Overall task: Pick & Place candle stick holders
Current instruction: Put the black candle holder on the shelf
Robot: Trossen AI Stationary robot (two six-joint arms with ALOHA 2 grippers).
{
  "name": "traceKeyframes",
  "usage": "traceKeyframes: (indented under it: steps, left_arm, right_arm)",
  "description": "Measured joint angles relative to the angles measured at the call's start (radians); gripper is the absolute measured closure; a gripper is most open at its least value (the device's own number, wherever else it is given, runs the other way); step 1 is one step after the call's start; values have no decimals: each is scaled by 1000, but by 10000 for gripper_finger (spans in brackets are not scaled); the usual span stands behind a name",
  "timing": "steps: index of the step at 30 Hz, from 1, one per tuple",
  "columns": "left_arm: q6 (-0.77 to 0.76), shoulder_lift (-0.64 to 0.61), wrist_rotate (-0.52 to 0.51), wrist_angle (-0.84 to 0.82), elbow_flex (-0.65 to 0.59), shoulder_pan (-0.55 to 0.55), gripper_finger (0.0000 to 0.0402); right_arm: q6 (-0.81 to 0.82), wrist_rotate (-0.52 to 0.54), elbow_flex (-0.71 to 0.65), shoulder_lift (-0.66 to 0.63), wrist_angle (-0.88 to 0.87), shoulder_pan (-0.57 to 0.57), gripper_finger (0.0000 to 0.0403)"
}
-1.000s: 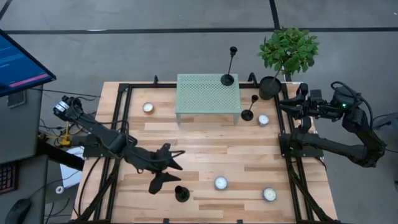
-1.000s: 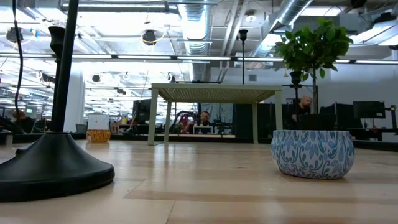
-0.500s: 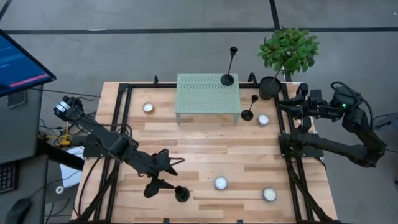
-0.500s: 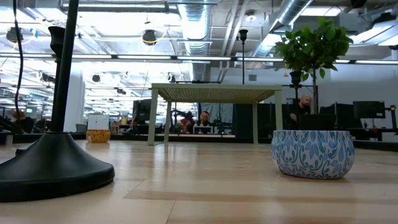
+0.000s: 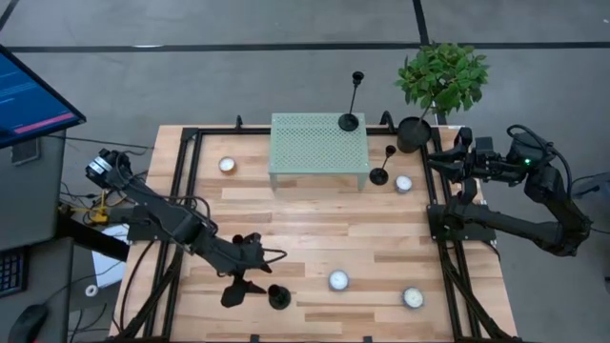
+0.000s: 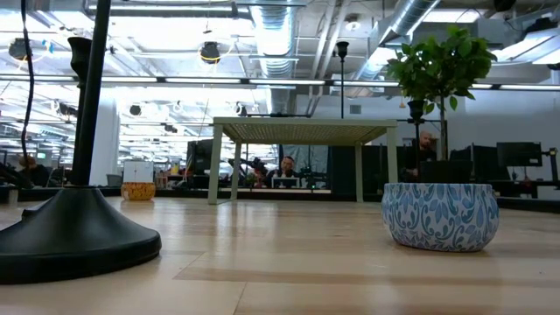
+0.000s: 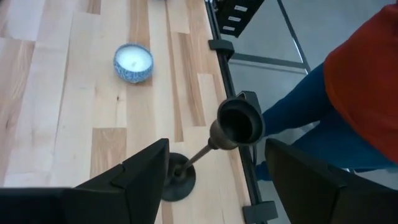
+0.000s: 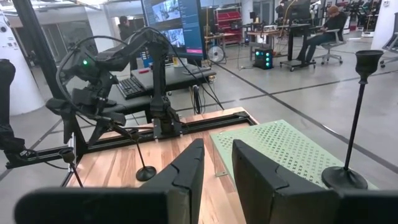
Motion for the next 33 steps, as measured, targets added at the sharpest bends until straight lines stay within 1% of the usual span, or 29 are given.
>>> traceKeyframes:
  steps: [6, 10, 13, 19, 27, 33]
  left_arm:
    - [-1, 0, -3, 1, -4, -15, 137]
    - [-50, 0, -3, 2, -40, -28, 140]
    - [-59, 0, -3, 23, -59, -30, 140]
    - [-53, 5, -34, 38, -59, -29, 140]
    - [-53, 90, -3, 102, -59, -29, 140]
    - [-53, 134, -19, 118, -58, -29, 140]
  right_arm:
    - [0, 0, 0, 0, 0, 0, 327]
    - [0, 0, 0, 0, 0, 0, 327]
    - [0, 0, 0, 0, 0, 0, 327]
    - [0, 0, 0, 0, 0, 0, 327]
    - [-3, 0, 0, 0, 0, 0, 327]
    - [-8, 0, 0, 0, 0, 0, 327]
